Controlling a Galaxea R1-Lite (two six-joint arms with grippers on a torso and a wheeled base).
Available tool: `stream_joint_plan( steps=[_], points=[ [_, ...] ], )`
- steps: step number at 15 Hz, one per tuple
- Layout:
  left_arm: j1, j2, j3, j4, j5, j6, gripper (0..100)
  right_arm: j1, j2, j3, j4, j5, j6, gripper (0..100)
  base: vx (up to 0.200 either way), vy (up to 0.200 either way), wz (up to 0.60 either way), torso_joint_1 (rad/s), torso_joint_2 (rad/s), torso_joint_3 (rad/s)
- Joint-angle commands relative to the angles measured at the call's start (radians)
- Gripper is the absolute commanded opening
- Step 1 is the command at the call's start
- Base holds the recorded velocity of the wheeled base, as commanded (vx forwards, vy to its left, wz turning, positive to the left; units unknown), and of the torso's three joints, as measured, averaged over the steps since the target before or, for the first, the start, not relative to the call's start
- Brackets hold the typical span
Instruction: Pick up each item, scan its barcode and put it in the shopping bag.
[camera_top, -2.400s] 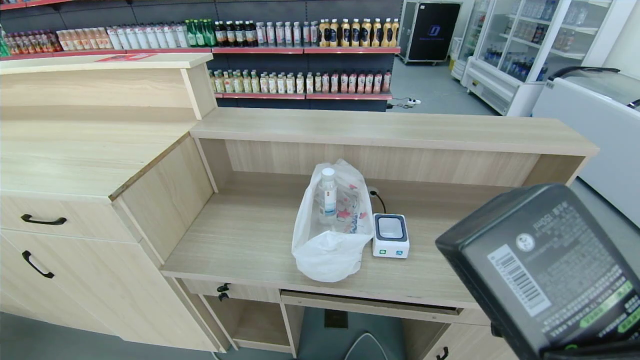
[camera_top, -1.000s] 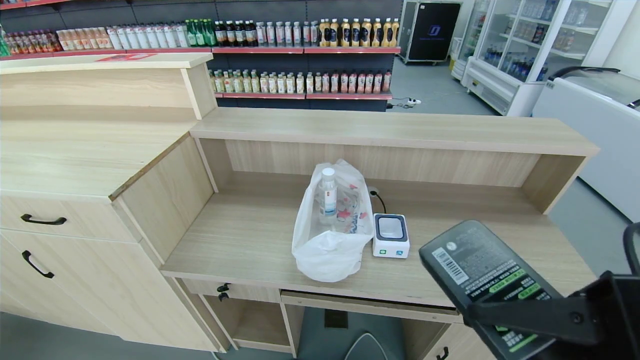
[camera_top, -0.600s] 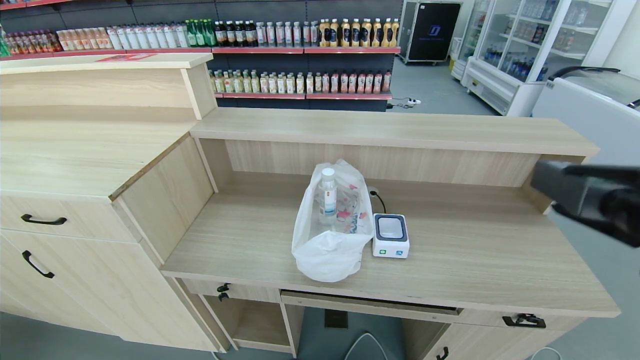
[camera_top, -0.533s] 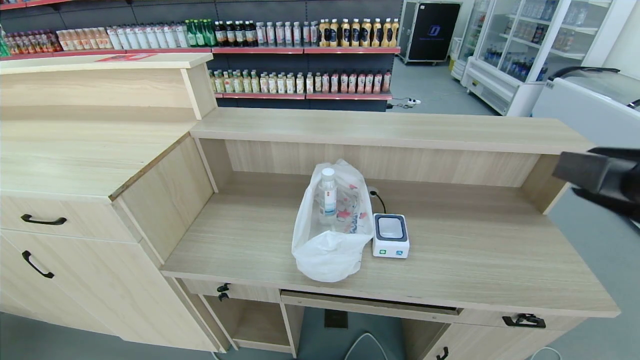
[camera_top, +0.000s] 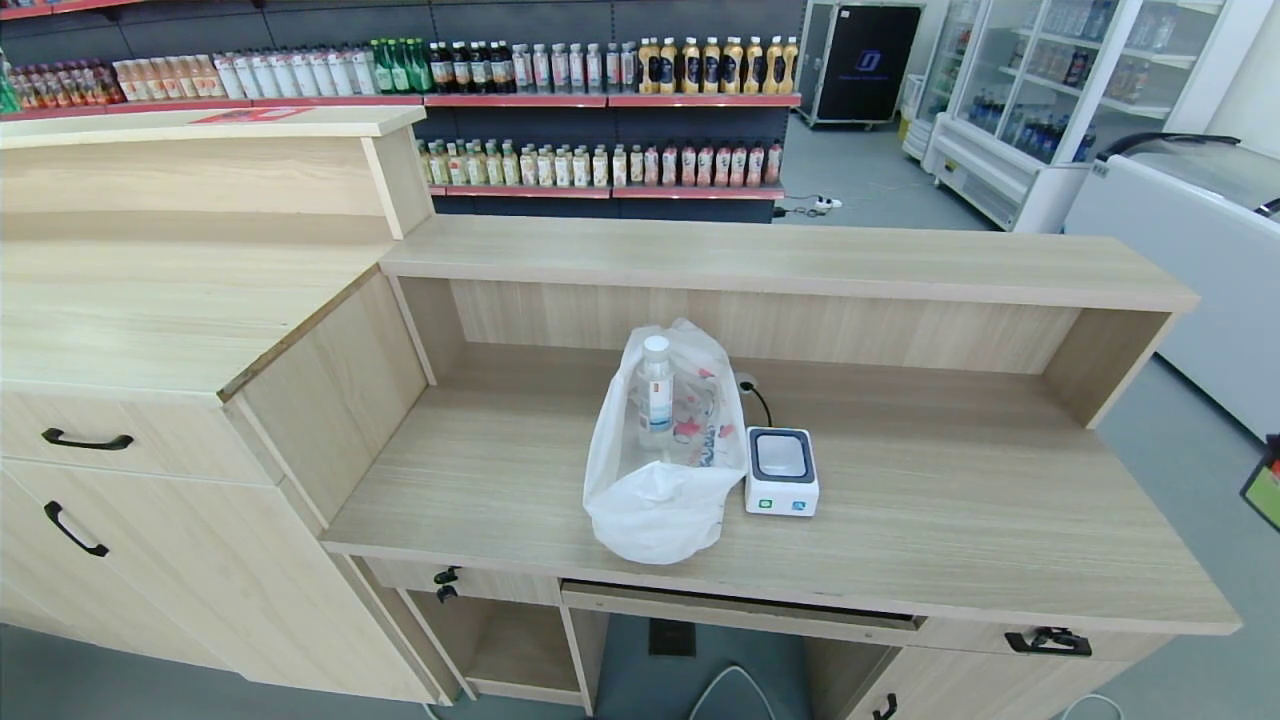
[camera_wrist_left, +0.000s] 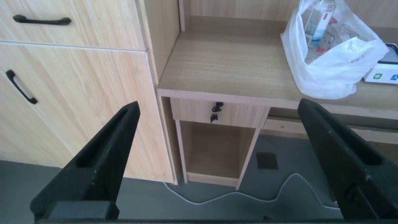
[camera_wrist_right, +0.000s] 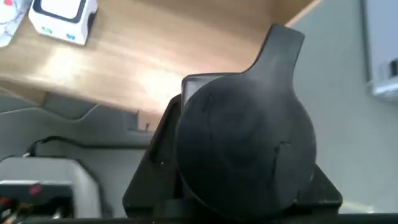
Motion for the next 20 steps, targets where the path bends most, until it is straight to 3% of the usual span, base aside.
stream_joint_plan(
  steps=[1,4,9,14,17,20],
  points=[
    [0.0,0.0,-0.001,0.001,0.001,0.0,100,-0.009,0.022,-0.003,0.016,0.026,0.024,0,0.0,0.0,0.0,0.0,0.0,0.0],
    [0.0,0.0,-0.001,-0.001,0.001,0.0,100,0.036,0.055,-0.027,0.024,0.055,0.134,0,0.0,0.0,0.6,0.007,0.0,0.002],
    [0.0,0.0,-0.001,-0.001,0.001,0.0,100,0.073,0.27,-0.24,0.047,0.045,0.388,0,0.0,0.0,0.48,0.003,0.0,0.002],
    [0.0,0.0,0.001,-0.001,0.001,0.0,100,-0.021,0.497,-0.262,-0.08,0.284,0.607,0,0.0,0.0,0.0,0.0,0.0,0.0],
    [0.0,0.0,-0.001,-0.001,0.001,0.0,100,-0.09,0.621,-0.3,-0.089,0.43,0.599,0,0.0,0.0,0.0,0.0,0.0,0.0],
    [0.0,0.0,-0.001,-0.001,0.001,0.0,100,-0.102,0.681,-0.3,-0.086,0.491,0.578,0,0.0,0.0,0.0,0.0,0.0,0.0]
  ],
)
